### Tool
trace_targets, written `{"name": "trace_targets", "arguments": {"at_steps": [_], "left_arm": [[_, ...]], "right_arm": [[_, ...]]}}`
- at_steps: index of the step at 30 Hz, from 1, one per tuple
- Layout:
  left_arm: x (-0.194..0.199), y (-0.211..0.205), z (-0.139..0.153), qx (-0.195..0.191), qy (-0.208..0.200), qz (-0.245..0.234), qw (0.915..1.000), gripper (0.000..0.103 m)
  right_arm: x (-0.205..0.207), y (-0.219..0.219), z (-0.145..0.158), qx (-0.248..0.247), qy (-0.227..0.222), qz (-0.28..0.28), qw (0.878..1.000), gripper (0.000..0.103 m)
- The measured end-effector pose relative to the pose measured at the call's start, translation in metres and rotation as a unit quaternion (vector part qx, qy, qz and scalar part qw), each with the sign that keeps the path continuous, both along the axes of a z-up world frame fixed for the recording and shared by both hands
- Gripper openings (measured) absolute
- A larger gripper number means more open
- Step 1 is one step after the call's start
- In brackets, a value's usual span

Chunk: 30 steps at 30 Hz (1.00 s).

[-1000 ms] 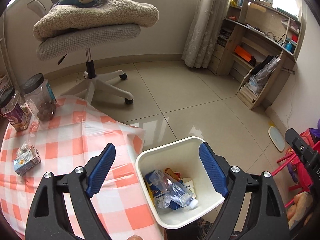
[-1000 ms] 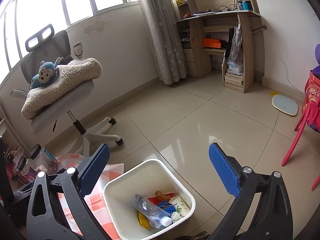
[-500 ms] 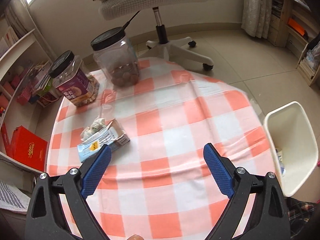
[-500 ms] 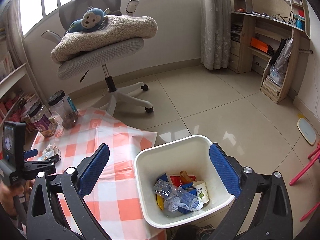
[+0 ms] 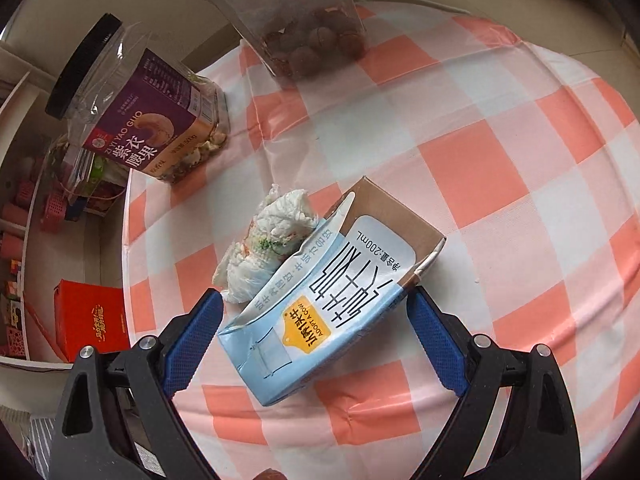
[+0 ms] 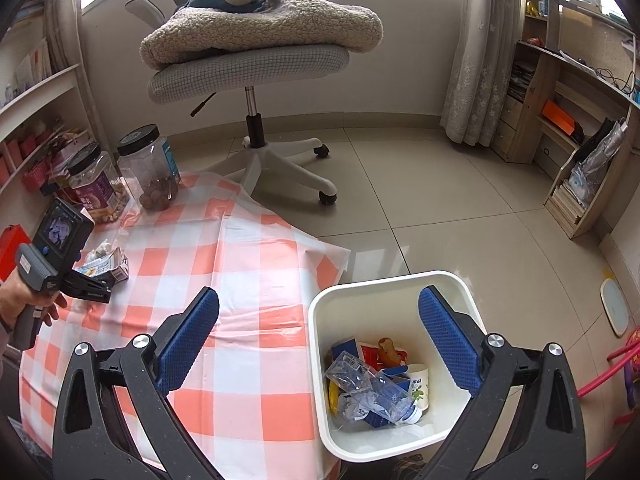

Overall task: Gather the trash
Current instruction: 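Grasp the milk carton with the left tool and lift it, then grasp the last crumpled tissue with the right tool while the left tool holds the carton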

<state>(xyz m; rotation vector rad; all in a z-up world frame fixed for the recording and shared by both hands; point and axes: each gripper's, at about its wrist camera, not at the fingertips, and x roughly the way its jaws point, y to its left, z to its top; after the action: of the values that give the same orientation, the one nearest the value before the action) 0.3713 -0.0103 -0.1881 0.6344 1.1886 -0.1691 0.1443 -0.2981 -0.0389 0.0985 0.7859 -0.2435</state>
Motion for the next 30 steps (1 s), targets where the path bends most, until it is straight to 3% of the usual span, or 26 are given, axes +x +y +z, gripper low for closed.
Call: {"name": "trace_targets", "arguments": {"at_steps": [1, 5, 8, 12, 16, 19, 22, 26, 29, 30], "left_arm": [[0.0, -0.003, -0.003, -0.002, 0.003, -0.011, 0.9999, 0.088], [-0.008, -0.007, -0.002, -0.042, 0.006, -0.023, 0.9988, 0.064], [-0.029, -0.008, 0.004, -0.066, 0.014, -0.035, 0.9971, 0.058], [-0.065, 0.008, 0.026, -0.159, 0.043, 0.002, 0.9864, 0.055], [-0.115, 0.04, 0.06, -0.228, 0.061, 0.033, 0.9711, 0.055], [-0.147, 0.072, 0.089, -0.264, 0.048, 0.081, 0.9599, 0.055], [-0.164, 0.107, 0.115, -0.292, 0.029, 0.138, 0.9458, 0.056], [-0.186, 0.141, 0.138, -0.337, -0.006, 0.194, 0.9211, 0.056], [-0.195, 0.155, 0.127, -0.383, 0.007, 0.227, 0.8954, 0.056], [-0.197, 0.159, 0.12, -0.386, 0.012, 0.242, 0.8903, 0.056]], "right_arm": [[0.002, 0.003, -0.001, -0.003, 0.002, 0.004, 1.0, 0.096], [0.012, 0.018, -0.004, -0.016, 0.01, 0.018, 1.0, 0.096], [0.015, 0.031, -0.004, -0.025, 0.009, 0.035, 0.999, 0.096], [0.012, 0.054, -0.005, -0.036, -0.003, 0.083, 0.996, 0.096], [0.009, 0.077, -0.015, 0.004, 0.021, 0.153, 0.988, 0.096], [0.012, 0.102, -0.024, 0.014, 0.055, 0.181, 0.982, 0.096], [0.015, 0.135, -0.024, 0.018, 0.062, 0.221, 0.973, 0.096], [0.021, 0.183, -0.015, -0.019, 0.047, 0.302, 0.952, 0.096], [0.031, 0.216, -0.009, -0.064, 0.036, 0.355, 0.932, 0.096], [0.036, 0.226, -0.008, -0.076, 0.032, 0.371, 0.925, 0.096]]}}
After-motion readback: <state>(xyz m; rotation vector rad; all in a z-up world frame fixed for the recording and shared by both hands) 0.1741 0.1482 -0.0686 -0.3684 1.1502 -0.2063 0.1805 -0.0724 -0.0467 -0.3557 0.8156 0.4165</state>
